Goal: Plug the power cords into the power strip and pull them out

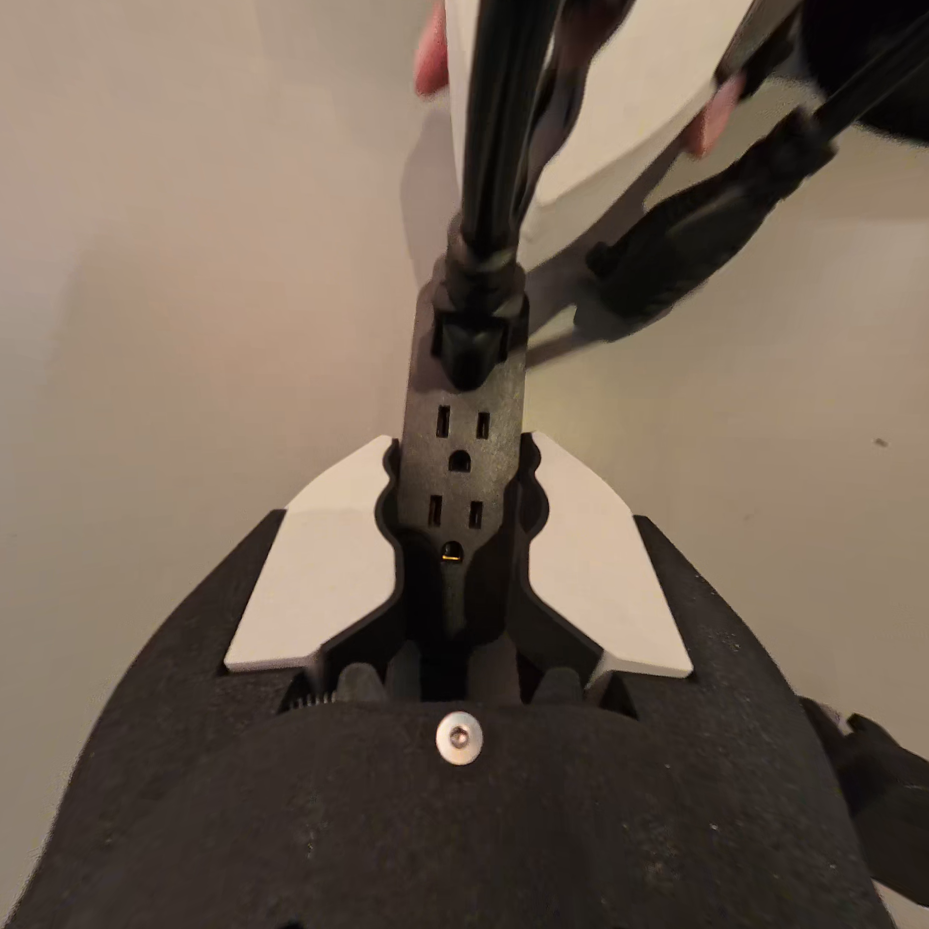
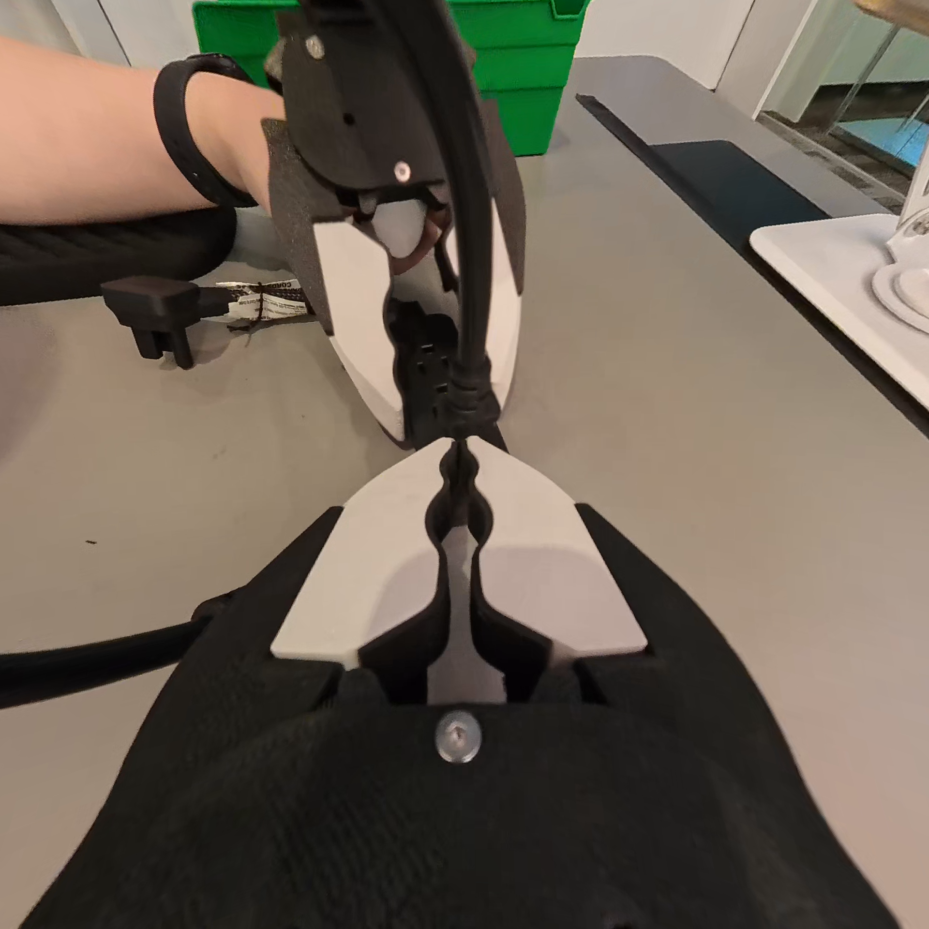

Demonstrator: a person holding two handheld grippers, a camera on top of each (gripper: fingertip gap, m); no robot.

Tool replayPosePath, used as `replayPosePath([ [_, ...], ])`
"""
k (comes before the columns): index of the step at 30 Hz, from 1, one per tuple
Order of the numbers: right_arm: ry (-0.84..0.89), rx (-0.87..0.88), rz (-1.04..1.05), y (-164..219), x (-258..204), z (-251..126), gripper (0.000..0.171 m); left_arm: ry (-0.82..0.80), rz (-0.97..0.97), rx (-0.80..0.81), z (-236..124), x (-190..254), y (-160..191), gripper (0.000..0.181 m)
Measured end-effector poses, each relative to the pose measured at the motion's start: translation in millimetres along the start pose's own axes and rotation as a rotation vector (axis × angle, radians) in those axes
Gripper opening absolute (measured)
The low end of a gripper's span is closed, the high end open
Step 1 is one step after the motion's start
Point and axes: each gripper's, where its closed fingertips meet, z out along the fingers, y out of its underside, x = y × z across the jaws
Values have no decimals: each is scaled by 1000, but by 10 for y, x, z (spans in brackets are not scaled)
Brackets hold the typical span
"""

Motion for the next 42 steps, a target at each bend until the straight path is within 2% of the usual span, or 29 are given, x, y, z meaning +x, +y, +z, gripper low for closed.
replayPosePath([
  [1, 8, 1, 11, 2, 21, -4, 1, -4, 13, 6, 9, -3, -4, 45],
  [2, 39, -3, 35, 13, 78, -1, 43, -9, 23, 8, 16, -4, -2, 45],
  [5, 43, -56, 20, 96, 94, -3, 47, -14, 29, 19, 28, -8, -10, 45],
  [6, 40, -28, -9, 52, 70, -6, 32, -14, 31, 26, 29, -10, -12, 45],
  [7, 42, 0, -26, -4, 55, -3, 30, -14, 37, 28, 29, -10, -10, 45],
  [8, 38, 32, -37, -66, 38, 6, 33, -15, 48, 26, 31, -12, -8, 45],
  [10, 30, 71, -36, -130, 26, 54, 57, -15, 54, 23, 32, -11, -9, 45],
  [11, 22, 58, -30, -109, 28, 88, 55, -15, 54, 25, 33, -13, -11, 45],
  [12, 13, 36, -21, -73, 37, 119, 45, -17, 55, 29, 35, -14, -13, 45],
  [13, 1, 25, -8, -52, 42, 139, 25, -17, 57, 32, 36, -14, -14, 45],
  [14, -14, 29, 17, -59, 47, 146, 24, -16, 57, 33, 38, -15, -16, 45],
  [25, 16, 60, 46, -145, -24, 209, 22, 14, 84, 9, 30, 32, -1, 45],
  [35, 83, 57, -168, -199, -53, 208, 22, -6, 66, -14, 39, 41, -11, 46],
  [38, 54, 77, -71, -212, -60, 208, 21, -3, 79, -19, 39, 49, -7, 46],
  [42, 2, 102, 165, -241, -28, 220, 21, -15, 99, -8, 43, 47, -10, 46],
])
